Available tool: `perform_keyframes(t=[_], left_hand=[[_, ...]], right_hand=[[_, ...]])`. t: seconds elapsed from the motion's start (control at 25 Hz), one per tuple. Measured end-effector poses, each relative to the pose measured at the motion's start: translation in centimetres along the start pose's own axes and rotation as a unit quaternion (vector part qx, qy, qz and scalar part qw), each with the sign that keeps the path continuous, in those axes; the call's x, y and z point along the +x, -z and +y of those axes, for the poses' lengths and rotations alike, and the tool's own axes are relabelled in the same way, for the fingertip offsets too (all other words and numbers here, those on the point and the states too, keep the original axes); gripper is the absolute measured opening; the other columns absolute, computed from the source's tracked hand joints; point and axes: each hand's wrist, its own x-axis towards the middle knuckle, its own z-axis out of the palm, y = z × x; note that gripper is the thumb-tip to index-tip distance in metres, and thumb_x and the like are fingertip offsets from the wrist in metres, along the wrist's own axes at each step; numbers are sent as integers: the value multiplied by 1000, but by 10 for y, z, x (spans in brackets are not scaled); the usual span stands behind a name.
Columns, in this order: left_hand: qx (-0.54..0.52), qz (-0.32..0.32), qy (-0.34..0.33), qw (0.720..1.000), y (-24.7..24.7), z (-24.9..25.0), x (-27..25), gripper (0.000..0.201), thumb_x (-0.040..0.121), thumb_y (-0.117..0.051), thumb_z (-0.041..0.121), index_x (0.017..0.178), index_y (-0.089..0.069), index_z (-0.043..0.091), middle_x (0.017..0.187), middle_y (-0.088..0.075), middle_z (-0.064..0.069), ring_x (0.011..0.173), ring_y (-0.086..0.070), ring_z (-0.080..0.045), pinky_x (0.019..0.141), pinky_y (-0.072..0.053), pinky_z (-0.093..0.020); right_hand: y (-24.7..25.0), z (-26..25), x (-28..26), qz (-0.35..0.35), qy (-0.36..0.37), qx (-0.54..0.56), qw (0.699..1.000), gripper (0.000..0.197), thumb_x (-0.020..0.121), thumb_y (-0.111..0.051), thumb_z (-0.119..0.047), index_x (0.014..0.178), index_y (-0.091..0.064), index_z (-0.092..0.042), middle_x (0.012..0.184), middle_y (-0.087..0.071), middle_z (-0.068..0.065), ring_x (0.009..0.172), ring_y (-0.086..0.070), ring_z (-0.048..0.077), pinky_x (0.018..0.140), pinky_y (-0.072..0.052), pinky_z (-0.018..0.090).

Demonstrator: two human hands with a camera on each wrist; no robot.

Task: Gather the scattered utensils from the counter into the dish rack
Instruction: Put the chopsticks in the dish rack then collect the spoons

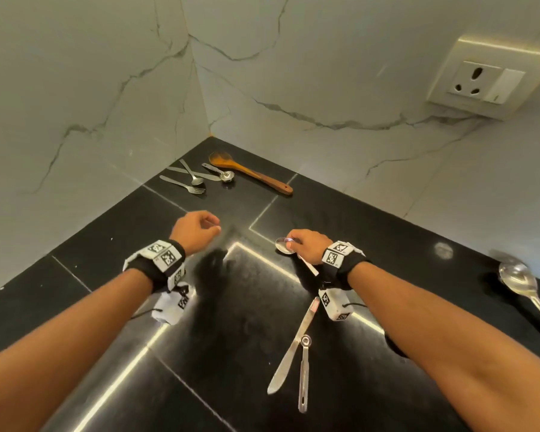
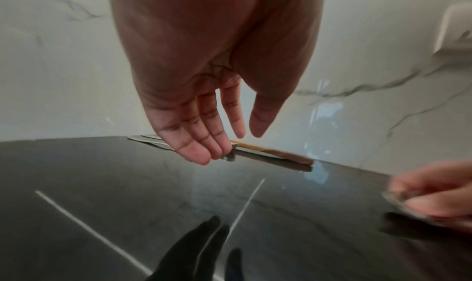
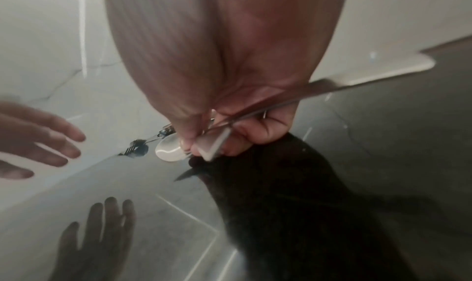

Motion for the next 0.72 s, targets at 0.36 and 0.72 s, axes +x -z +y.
perform_keyframes(t=[0.36,0.72], left_hand=[[269,5,-18,963,25,-24,153,54,86,-62,19,139,-52,17,130,-61,-21,117,-58,-41,98,-49,-48],[276,8,22,961,20,-19,191,37,86,-67,45,110,-70,17,106,-70,-13,92,-63,-31,77,-51,-40]], right_hand=[[-15,-1,-3,57,-26,43,997,26,102,-38,-41,108,-58,-26,105,-67,6,94,-62,30,80,-48,39],[-19,3,0,75,-36,39,996,24,103,-36,-41,107,-56,-28,100,-68,3,90,-62,27,75,-47,38]])
